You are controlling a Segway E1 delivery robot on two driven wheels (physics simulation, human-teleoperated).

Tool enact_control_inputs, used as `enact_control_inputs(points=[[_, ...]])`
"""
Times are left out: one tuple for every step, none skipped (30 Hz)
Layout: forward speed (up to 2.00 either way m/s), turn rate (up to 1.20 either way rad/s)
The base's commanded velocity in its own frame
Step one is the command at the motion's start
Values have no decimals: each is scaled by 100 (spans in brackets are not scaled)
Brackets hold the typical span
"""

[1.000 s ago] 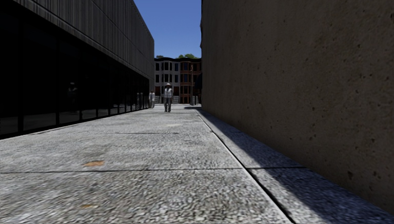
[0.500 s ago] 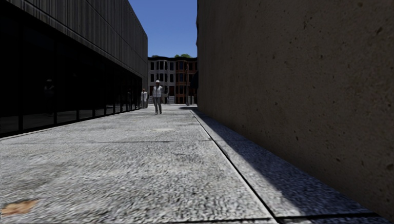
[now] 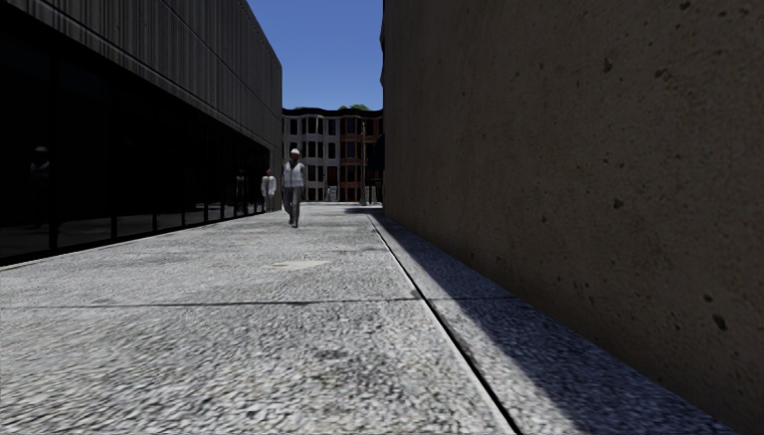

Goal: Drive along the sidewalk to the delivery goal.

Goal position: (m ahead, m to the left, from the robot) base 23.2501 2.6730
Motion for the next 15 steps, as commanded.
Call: enact_control_inputs(points=[[200,0],[200,0],[200,0],[200,0],[200,0],[200,0],[200,0],[200,0],[200,0],[200,0],[200,0],[200,0],[200,0],[200,0],[200,0]])
